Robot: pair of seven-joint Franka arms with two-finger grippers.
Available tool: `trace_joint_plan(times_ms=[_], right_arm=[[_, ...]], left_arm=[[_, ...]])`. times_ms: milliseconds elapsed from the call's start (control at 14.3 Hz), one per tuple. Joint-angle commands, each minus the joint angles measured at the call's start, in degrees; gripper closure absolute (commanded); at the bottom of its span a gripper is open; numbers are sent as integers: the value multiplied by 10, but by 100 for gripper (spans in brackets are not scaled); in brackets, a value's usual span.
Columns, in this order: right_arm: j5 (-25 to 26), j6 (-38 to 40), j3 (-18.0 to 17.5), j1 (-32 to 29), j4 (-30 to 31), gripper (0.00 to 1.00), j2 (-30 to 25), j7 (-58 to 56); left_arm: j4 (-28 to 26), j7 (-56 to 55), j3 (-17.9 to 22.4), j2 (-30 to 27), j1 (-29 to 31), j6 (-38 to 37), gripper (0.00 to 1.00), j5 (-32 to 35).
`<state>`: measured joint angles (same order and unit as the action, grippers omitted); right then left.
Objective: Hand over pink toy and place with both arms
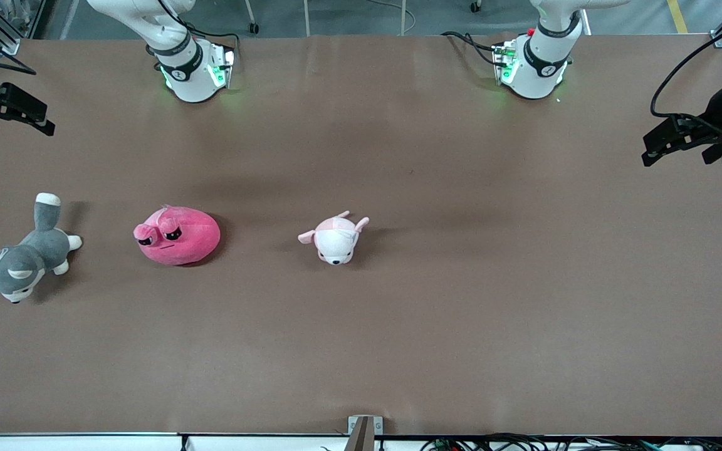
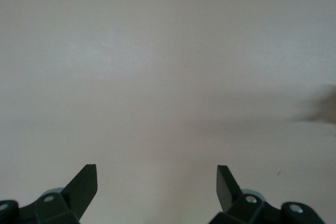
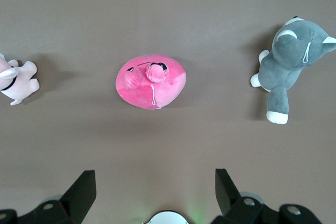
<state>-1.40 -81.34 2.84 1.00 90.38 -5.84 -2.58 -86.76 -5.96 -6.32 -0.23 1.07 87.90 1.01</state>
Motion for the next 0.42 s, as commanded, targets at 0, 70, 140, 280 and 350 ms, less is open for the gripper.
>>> trace_joint_plan(times_ms=[0,70,140,280,350], right_arm=[[4,-7,1,1,18,0,-19,-9],[9,-6,1,1,18,0,-19,-9],[16,-6,1,1,18,0,-19,-9],[20,-6,0,2,18,0,-19,-9],[20,-6,0,1,18,0,-19,-9]], left_arm=[[12,3,0,6,0,-9,0,1],[12,3,1,6,0,-9,0,1],[12,3,0,6,0,-9,0,1],[12,3,0,6,0,-9,0,1],[12,3,0,6,0,-9,0,1]])
